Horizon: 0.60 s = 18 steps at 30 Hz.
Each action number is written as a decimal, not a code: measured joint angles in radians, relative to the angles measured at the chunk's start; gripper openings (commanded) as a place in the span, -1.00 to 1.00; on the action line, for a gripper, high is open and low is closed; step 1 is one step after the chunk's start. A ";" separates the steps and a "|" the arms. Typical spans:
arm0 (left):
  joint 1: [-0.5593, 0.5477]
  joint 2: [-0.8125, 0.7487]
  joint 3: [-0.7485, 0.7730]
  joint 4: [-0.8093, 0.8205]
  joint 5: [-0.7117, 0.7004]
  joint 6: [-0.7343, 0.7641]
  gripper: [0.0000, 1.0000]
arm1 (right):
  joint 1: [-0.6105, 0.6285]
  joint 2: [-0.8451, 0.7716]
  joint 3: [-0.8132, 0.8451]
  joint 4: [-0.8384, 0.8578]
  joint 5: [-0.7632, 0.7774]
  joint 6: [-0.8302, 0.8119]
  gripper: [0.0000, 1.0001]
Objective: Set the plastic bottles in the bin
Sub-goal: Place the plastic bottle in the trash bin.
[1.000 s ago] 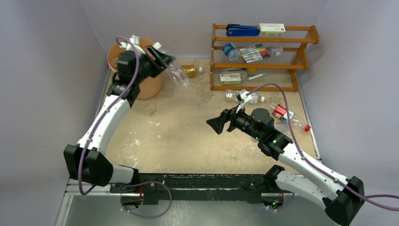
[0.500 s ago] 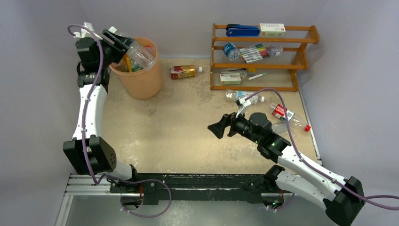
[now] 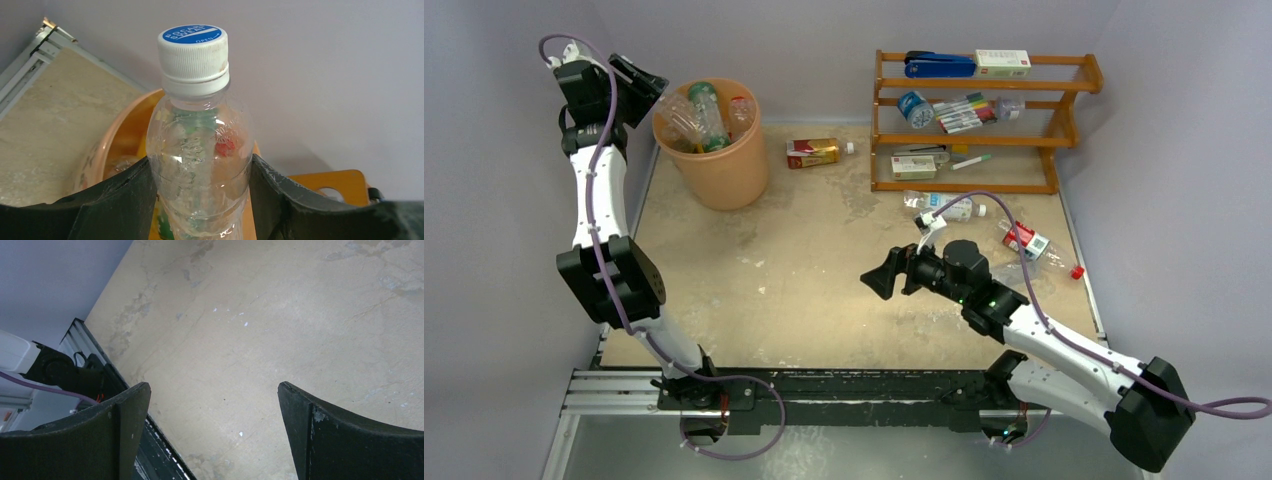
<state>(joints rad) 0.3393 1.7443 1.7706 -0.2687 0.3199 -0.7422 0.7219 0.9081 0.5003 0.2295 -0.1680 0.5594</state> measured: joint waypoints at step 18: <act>-0.055 0.230 0.247 -0.251 -0.083 0.146 0.46 | 0.000 0.124 -0.001 0.083 -0.037 0.000 1.00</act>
<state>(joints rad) 0.2848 1.9747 2.0178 -0.5194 0.2371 -0.5957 0.7219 1.0321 0.4992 0.3122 -0.2050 0.5598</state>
